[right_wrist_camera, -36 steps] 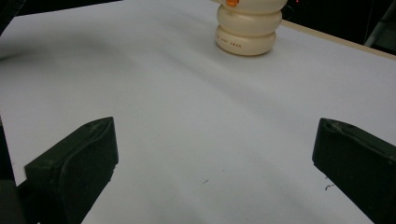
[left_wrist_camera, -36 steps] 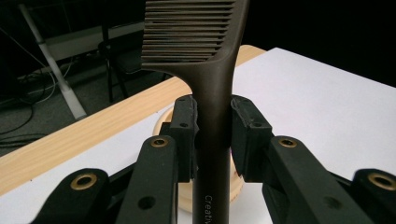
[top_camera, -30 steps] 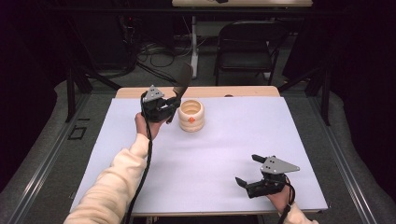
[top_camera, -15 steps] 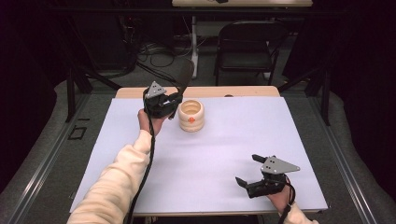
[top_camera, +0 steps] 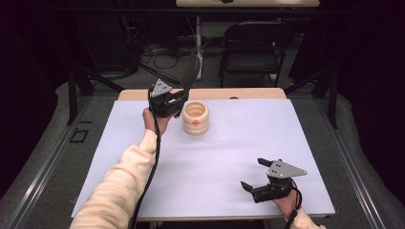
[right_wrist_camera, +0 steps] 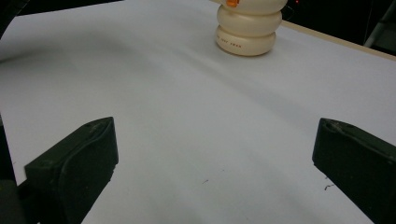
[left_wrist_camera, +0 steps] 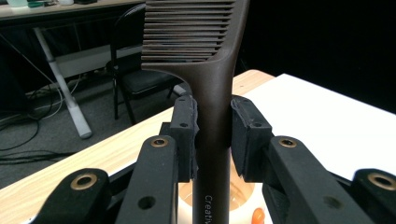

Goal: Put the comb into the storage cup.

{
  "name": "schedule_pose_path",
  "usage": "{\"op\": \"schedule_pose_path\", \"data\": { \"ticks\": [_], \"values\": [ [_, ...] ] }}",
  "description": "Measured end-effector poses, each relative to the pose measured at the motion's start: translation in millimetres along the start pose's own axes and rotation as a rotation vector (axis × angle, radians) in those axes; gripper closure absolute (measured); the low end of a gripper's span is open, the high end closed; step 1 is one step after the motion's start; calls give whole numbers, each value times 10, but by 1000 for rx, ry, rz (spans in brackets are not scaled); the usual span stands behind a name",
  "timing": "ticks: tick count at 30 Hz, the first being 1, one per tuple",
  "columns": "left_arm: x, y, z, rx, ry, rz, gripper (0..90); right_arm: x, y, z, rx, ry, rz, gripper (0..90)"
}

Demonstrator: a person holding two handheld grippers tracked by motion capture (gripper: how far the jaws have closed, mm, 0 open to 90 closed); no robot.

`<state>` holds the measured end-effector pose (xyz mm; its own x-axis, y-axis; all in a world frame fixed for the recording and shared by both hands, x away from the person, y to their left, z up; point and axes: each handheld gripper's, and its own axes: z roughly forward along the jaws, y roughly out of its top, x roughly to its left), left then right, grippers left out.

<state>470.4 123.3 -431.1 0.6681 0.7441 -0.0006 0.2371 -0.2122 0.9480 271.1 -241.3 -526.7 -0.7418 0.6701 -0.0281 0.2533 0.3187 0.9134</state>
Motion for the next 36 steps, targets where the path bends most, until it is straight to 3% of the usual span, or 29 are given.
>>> {"op": "schedule_pose_path", "data": {
  "ticks": [9,26,36],
  "values": [
    [12,39,36,-19,3,4,730,-2,-2,8,6,1,4,0],
    [-114,125,244,-68,-22,18,730,-5,-5,-3,-1,1,3,0],
    [-99,107,338,-85,-24,-7,730,-2,-6,1,3,1,7,0]
  ]
}}
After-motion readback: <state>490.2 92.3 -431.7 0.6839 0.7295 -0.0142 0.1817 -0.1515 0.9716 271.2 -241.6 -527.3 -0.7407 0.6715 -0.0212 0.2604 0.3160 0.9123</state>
